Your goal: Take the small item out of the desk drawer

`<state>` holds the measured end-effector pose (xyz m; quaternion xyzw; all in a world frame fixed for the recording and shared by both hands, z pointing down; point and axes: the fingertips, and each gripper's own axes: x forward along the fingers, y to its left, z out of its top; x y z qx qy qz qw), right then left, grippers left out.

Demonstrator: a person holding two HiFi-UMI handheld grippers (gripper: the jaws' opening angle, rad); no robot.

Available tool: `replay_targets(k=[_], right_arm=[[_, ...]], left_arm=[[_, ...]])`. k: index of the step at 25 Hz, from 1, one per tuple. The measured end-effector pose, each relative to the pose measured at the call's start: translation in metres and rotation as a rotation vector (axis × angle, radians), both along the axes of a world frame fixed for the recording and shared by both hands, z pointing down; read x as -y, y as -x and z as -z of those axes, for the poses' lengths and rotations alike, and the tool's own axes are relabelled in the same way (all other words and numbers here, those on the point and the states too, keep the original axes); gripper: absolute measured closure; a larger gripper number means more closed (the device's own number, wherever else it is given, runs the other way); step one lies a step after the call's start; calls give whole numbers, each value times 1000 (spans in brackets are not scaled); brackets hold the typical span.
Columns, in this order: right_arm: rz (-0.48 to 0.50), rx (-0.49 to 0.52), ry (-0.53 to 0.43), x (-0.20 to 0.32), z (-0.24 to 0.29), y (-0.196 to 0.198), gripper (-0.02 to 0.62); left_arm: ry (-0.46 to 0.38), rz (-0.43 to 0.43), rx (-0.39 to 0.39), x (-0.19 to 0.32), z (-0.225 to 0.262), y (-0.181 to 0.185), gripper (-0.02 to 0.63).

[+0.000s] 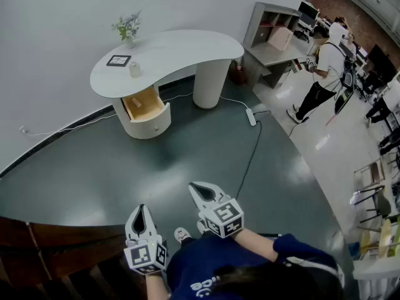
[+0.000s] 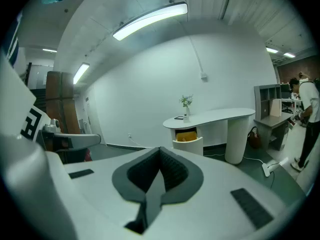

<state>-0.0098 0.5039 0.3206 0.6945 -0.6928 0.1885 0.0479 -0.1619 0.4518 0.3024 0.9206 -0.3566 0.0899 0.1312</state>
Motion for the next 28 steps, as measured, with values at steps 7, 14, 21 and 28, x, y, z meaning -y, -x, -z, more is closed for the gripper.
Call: replay_targets(k=[7,14,21,28], right_arm=[[-25,-29,-6,12,-1,5,589],[-73,2,-12,17,-9,-6,588],[-60,44,-3,31,-23,-20,586],[18,45,-7,88,-27,-39,587]], left_arm=[[-16,-26,-22,19,3,3,601],[-4,-14,-34,23,-4,13,601],[27,9,-21,30,-14,9,601],[46,46,-23,64,-13,-22,601]])
